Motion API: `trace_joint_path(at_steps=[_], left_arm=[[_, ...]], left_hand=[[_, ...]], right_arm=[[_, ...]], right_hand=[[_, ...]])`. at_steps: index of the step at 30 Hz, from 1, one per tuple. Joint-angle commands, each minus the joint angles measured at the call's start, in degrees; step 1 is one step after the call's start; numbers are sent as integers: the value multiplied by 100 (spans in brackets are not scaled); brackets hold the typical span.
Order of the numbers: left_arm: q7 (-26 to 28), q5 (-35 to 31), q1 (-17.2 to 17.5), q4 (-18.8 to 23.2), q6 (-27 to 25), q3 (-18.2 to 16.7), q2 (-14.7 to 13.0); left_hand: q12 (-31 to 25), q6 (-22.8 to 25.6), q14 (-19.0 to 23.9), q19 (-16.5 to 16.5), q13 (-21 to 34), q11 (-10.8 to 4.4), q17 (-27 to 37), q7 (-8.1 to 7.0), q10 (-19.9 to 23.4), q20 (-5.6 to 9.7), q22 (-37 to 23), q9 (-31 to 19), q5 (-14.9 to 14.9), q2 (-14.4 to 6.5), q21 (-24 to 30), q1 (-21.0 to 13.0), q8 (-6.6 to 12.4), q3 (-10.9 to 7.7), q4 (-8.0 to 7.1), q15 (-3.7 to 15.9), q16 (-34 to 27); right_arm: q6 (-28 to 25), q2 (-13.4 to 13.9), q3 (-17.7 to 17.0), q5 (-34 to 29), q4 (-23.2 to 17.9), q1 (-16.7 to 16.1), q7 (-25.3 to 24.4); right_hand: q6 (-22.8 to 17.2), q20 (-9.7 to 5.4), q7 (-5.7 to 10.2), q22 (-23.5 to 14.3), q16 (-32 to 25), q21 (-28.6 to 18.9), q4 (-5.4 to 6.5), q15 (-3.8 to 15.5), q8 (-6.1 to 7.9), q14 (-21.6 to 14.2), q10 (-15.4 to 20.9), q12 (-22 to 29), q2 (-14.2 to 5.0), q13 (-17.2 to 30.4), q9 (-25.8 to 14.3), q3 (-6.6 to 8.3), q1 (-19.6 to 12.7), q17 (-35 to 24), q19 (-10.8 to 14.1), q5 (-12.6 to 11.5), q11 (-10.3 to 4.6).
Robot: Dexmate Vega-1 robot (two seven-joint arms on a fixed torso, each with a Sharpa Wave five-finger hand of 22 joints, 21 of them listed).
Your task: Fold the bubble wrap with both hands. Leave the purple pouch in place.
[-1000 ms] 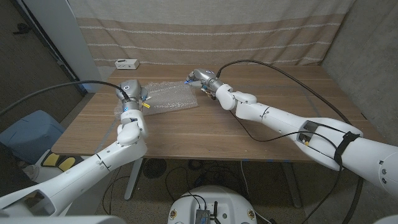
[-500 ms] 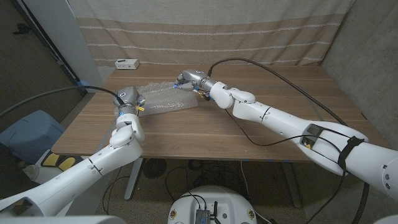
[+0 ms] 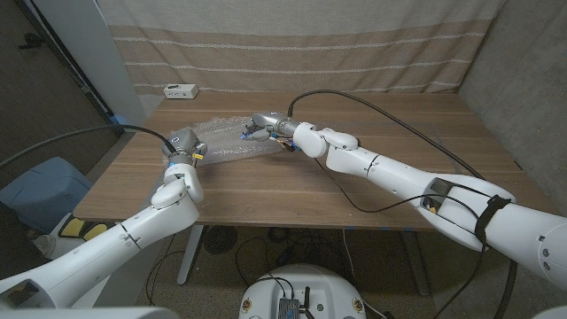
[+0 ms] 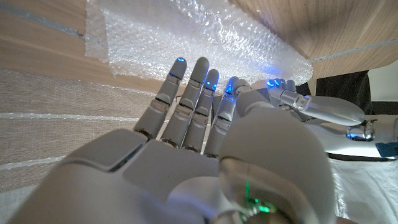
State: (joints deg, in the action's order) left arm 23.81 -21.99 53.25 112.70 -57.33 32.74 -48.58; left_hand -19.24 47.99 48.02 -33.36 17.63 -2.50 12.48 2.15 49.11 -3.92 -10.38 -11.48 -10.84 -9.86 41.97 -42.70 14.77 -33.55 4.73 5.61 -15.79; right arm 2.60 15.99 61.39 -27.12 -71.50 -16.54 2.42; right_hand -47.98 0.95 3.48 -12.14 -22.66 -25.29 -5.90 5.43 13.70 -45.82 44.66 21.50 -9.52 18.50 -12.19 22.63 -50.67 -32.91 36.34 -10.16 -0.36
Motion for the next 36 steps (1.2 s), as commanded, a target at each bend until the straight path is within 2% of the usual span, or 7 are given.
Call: trace_joint_path(at_steps=[1,13,16,22,26,32,36], left_arm=[[-36,656,-26,-229,527,-136,-16],[-197,846,-314,-435,705,72,-67],[-246,842,-386,-463,713,149,-93],[-381,673,-561,-448,553,421,-175],[-345,444,-588,-349,404,595,-230],[638,30,-118,9,365,391,-90],[799,-469,-33,448,-154,566,-102]], left_hand=[[175,-339,-220,153,-87,83,-88,74,-176,-154,13,30,8,15,-109,204,-218,-73,-94,-104,159],[265,-322,-252,197,-160,137,-128,114,-195,-199,19,39,0,1,-162,380,-256,-101,-201,-205,218],[271,-320,-246,197,-168,133,-132,109,-188,-201,19,39,-2,0,-166,398,-260,-108,-212,-203,221],[309,-330,-281,251,-197,151,-155,84,-197,-208,20,42,-7,24,-203,443,-280,-136,-217,-188,261],[398,-218,-317,334,-256,8,-206,-85,-249,-208,13,44,-18,78,-262,379,-260,-276,-65,-78,339],[472,-7,-428,503,-290,48,-178,-67,-318,-325,3,43,12,119,-343,479,-217,-267,-69,-92,387],[408,246,-356,539,-241,46,14,-103,-173,-300,-20,31,39,58,-364,560,-152,-120,-69,-40,202]], right_arm=[[90,-454,191,114,887,208,315],[6,-885,424,344,1934,526,548],[-169,-871,527,245,1922,536,504],[-442,-711,679,-23,1627,423,196],[-588,-613,693,-137,1400,367,50],[-665,-562,653,-185,1275,330,-103],[-730,-535,638,-218,1209,317,-157]], right_hand=[[64,21,-9,-19,73,-46,18,257,-44,81,-129,-62,-7,-2,4,42,29,18,-22,-3,36],[235,67,-48,-6,299,-69,162,125,-131,323,-430,-243,-106,-63,11,101,204,130,-156,-16,82],[120,75,-37,-3,278,-84,141,128,-87,288,-380,-233,-89,-72,12,107,189,122,-148,-19,98],[140,83,-40,13,398,-106,-160,179,-109,581,-682,-389,175,-107,16,86,-22,140,-201,-10,-28],[152,63,-28,21,395,-111,-287,227,-117,611,-713,-413,214,-118,15,101,-175,126,-229,-29,-74],[134,49,-20,25,390,-125,-282,239,-112,575,-652,-398,172,-126,15,115,-202,133,-229,-33,-82],[124,50,-24,29,399,-139,-243,244,-110,523,-586,-379,166,-133,16,105,-152,163,-220,-28,-64]])
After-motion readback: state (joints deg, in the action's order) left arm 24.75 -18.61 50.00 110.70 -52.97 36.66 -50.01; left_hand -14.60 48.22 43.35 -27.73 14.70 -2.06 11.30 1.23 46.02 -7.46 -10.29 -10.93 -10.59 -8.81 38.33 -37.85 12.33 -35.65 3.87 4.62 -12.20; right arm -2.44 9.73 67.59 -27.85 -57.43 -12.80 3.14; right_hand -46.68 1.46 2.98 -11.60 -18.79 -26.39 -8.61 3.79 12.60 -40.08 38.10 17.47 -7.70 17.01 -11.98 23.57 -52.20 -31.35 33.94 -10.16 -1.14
